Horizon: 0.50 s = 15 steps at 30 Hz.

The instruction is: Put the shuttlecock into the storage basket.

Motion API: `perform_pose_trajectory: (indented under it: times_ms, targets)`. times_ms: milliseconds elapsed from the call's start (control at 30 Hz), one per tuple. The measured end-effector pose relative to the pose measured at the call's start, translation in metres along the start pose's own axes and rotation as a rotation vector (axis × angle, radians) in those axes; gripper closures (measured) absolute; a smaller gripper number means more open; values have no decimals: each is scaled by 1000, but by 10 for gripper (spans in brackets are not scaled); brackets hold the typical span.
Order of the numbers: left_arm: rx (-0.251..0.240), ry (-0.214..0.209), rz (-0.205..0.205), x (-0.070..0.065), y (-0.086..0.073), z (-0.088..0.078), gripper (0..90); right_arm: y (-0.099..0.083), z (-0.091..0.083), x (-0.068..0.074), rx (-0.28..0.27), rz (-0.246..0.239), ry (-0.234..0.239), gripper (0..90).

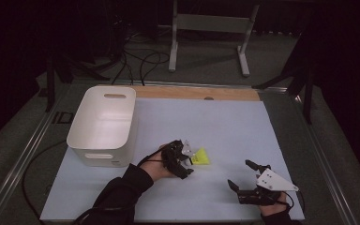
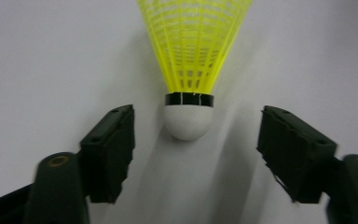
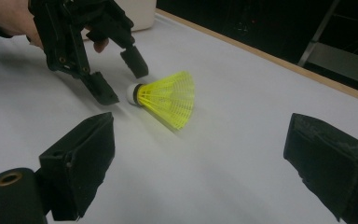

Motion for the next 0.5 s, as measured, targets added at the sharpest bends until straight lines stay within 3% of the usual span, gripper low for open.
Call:
perform_pose_trajectory:
  times_ms: [500]
  targets:
    - [33, 30, 13, -1, 4, 9, 598, 0, -1, 0, 1, -3, -1, 87]
Point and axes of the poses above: each handheld gripper's, and its own axes: z roughly forward along the jaws, y roughly out of its top, x roughly to its left, the point moved 1 cm from there along z, roughly forward along the jaws, and after that the axes turned 14 degrees about y, right-handed, at the moved point
